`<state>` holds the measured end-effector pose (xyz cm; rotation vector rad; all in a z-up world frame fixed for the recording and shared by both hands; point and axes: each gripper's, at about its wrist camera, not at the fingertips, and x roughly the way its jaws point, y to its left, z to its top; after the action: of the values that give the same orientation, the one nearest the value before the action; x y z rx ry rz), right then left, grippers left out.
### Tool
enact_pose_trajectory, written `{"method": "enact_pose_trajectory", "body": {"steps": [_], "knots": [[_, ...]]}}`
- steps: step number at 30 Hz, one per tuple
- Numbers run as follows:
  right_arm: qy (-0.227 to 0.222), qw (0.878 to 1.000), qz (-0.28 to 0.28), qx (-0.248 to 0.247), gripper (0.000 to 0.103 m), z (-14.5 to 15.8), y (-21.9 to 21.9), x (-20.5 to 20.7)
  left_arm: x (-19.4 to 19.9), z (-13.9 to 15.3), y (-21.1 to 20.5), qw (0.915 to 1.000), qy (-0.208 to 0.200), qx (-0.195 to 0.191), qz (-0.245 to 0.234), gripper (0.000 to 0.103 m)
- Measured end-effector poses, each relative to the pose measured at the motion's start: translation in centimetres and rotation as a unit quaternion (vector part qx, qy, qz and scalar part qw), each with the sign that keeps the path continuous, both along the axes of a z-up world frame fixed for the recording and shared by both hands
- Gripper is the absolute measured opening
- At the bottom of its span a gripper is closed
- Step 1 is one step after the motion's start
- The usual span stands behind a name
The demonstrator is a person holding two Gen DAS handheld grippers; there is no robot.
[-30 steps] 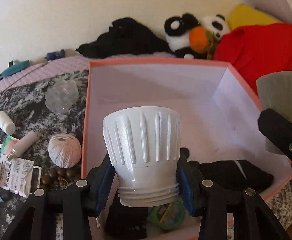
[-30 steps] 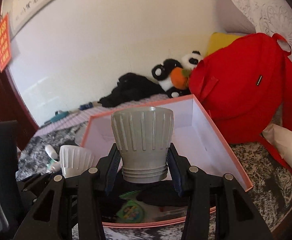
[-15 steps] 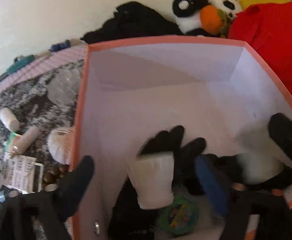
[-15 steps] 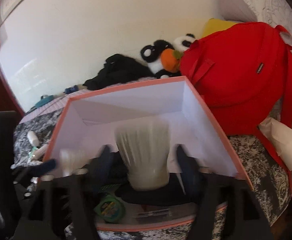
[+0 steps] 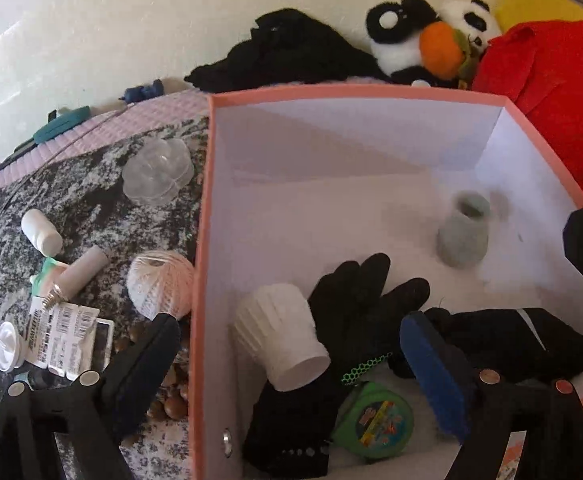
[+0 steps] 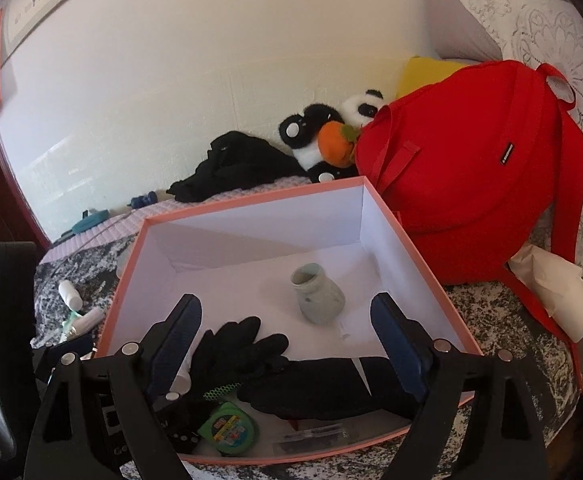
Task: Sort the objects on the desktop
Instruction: 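Carry both lamp holders into the pink box and release them, then grasp the white round cap with the left tool while the right tool grasps the twine ball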
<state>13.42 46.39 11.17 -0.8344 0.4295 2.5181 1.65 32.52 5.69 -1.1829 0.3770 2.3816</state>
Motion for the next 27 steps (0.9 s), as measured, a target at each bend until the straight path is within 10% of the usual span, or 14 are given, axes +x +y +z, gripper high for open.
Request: {"method": "enact_pose_trajectory", "body": {"steps": [16,27], "knots": [[0.079,0.993,0.086,0.011,0.090,3.3,-9.9,-2.2,-4.5,3.0,-17.0,0.9912,0.021,0.026,0.128,0.093],[0.065,0.982,0.175,-0.015,0.091,0.5,-20.7,-7.7,-10.2,-3.8,-32.5,0.9720,-0.025,0.049,0.228,0.094]]}}
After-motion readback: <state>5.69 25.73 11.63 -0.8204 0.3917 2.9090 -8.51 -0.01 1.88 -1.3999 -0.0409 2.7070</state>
